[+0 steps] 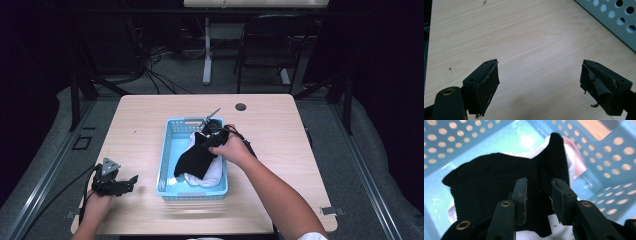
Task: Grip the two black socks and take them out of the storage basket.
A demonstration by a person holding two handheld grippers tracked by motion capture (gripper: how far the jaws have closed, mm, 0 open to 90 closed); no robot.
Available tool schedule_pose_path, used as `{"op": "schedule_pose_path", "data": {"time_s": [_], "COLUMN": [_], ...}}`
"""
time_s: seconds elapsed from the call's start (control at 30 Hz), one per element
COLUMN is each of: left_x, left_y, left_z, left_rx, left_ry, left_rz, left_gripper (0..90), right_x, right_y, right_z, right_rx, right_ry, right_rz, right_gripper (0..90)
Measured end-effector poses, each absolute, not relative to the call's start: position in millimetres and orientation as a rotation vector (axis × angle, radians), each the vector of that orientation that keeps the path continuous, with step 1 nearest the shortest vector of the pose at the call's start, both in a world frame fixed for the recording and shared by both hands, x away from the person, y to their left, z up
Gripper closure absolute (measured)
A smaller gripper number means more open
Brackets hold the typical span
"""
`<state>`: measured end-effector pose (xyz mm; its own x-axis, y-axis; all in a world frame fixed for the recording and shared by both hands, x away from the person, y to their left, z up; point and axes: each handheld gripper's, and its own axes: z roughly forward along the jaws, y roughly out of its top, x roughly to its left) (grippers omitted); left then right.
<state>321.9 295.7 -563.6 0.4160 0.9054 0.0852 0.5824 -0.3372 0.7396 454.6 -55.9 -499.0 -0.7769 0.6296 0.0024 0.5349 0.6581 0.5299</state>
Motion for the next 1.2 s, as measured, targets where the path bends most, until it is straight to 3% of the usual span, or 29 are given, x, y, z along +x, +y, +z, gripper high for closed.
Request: {"op": "schedule_pose_path", "data": {"time_s": [0.43, 0.77, 1.1, 1.2], "left_x": [322, 322, 322, 322], "left_y": [296, 296, 296, 296], "left_z": [-563, -564, -564, -564], "left_rx": [2.044, 2.042, 2.043, 2.043], "left_ry": [1.254, 1.257, 1.255, 1.257], "left_rz": [0.663, 0.663, 0.665, 0.665], "left_gripper": [15.5, 15.5, 15.5, 15.5], "right_x": [459, 458, 451, 439], "right_y": [-43, -45, -48, -48], "right_z": [-513, -511, -498, -476], "right_rx": [0.973, 0.974, 0.959, 0.902], "right_ry": [2.74, 2.749, 2.749, 2.738], "right_rz": [0.632, 0.634, 0.707, 0.789], "right_gripper": [64.4, 86.2, 87.8, 88.0]}}
